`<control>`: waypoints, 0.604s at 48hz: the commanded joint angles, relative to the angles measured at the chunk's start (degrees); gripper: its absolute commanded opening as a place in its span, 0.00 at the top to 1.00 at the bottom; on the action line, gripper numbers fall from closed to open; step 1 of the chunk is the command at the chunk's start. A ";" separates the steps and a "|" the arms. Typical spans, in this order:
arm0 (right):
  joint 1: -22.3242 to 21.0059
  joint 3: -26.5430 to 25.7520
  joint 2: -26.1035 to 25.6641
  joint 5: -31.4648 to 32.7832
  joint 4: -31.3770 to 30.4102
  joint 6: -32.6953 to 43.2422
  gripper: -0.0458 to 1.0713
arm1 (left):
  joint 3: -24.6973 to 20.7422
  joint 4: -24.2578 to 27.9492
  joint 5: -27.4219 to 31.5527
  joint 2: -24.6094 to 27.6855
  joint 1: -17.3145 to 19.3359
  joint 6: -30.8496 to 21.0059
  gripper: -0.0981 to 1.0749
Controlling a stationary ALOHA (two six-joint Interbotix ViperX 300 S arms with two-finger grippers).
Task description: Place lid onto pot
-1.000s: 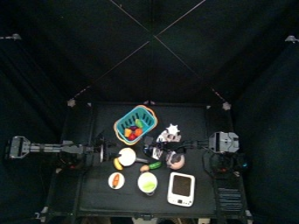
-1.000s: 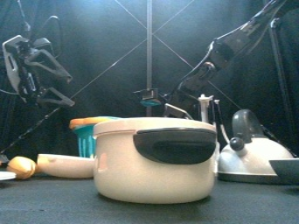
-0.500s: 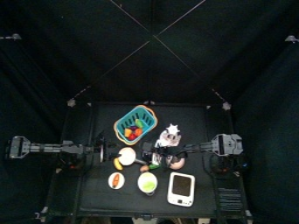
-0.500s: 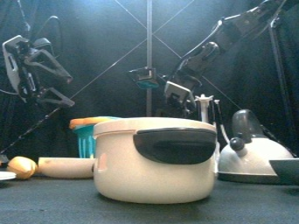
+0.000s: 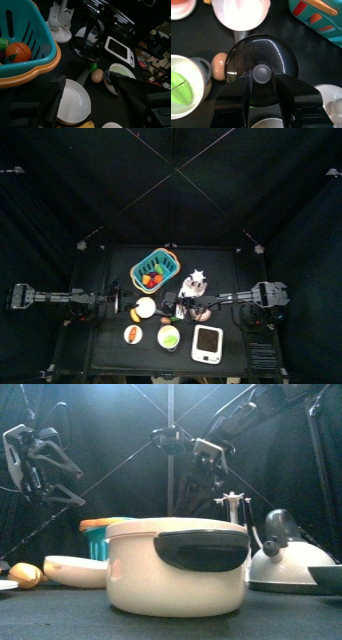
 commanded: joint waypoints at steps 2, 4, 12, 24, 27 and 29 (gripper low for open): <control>4.13 -2.64 -1.49 -0.62 0.09 0.00 0.46 | -0.53 -0.09 -0.18 0.18 0.62 0.09 0.05; 5.36 -3.25 -1.05 -0.70 0.09 -0.09 0.46 | -0.53 -0.09 -0.18 0.18 0.70 0.09 0.05; 9.58 -5.54 0.97 -0.18 0.09 0.00 0.46 | -0.62 -0.18 -0.18 0.09 0.88 0.00 0.05; 13.18 -7.03 3.34 -0.09 0.53 0.09 0.46 | -0.53 -1.32 -0.18 0.18 0.88 -0.09 0.05; 13.36 -7.03 4.04 -0.09 0.97 0.09 0.46 | -0.53 -1.67 -0.18 0.09 0.79 -0.09 0.05; 13.45 -7.12 4.57 -0.09 1.49 0.09 0.46 | -0.53 -1.93 -0.18 0.18 0.70 -0.09 0.05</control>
